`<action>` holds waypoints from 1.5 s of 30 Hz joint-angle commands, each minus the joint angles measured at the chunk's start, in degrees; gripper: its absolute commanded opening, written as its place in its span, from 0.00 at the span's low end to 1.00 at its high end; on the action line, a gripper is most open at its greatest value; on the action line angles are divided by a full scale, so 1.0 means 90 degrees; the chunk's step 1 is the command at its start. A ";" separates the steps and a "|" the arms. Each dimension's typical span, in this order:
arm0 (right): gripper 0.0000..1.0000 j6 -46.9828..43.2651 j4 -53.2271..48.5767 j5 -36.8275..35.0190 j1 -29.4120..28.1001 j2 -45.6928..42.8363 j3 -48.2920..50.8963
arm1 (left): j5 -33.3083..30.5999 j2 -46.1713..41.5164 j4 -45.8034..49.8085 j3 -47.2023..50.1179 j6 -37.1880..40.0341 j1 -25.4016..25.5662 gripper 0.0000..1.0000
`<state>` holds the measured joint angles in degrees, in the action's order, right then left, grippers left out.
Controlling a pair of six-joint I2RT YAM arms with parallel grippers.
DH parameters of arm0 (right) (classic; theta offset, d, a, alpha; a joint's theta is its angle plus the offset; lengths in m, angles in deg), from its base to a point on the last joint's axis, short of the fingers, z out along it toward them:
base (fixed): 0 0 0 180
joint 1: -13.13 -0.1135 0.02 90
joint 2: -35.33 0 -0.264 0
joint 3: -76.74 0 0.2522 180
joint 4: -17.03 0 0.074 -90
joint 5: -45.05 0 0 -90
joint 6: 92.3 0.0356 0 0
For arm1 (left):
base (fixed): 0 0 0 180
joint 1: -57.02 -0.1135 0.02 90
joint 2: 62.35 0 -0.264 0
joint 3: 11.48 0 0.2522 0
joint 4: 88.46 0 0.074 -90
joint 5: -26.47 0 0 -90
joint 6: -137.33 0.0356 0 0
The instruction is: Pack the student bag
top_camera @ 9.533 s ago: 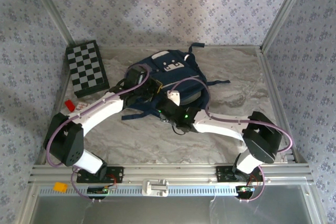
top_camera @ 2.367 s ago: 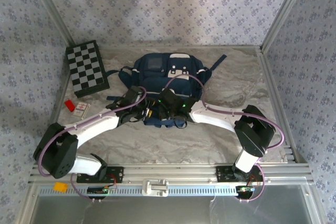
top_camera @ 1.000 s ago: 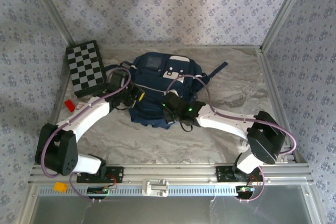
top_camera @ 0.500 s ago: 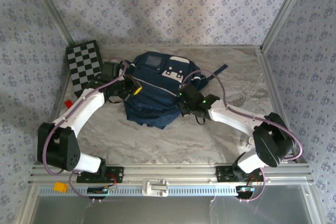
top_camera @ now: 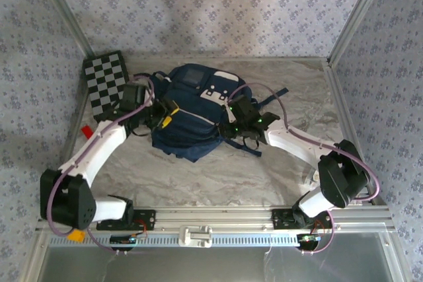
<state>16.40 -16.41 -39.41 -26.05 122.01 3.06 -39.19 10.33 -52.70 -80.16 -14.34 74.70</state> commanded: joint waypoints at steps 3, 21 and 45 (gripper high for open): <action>0.47 0.0881 -0.0156 0.0892 -0.0002 0.0380 -0.0110 | -0.0717 -0.0311 -0.0291 0.0332 -0.0572 0.0433 0.51; 0.03 0.0528 -0.0479 0.0457 -0.0155 0.1361 -0.0711 | -0.0941 0.0149 -0.0502 0.0507 -0.0918 0.0898 0.50; 0.00 -0.0453 0.0189 -0.0880 -0.1083 0.0833 -0.0453 | -0.2825 0.1075 -0.1026 0.0590 -0.3203 0.1958 0.57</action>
<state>14.87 -17.99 -45.73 -34.53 129.52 -1.25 -60.02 18.86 -60.94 -73.07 -39.37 91.98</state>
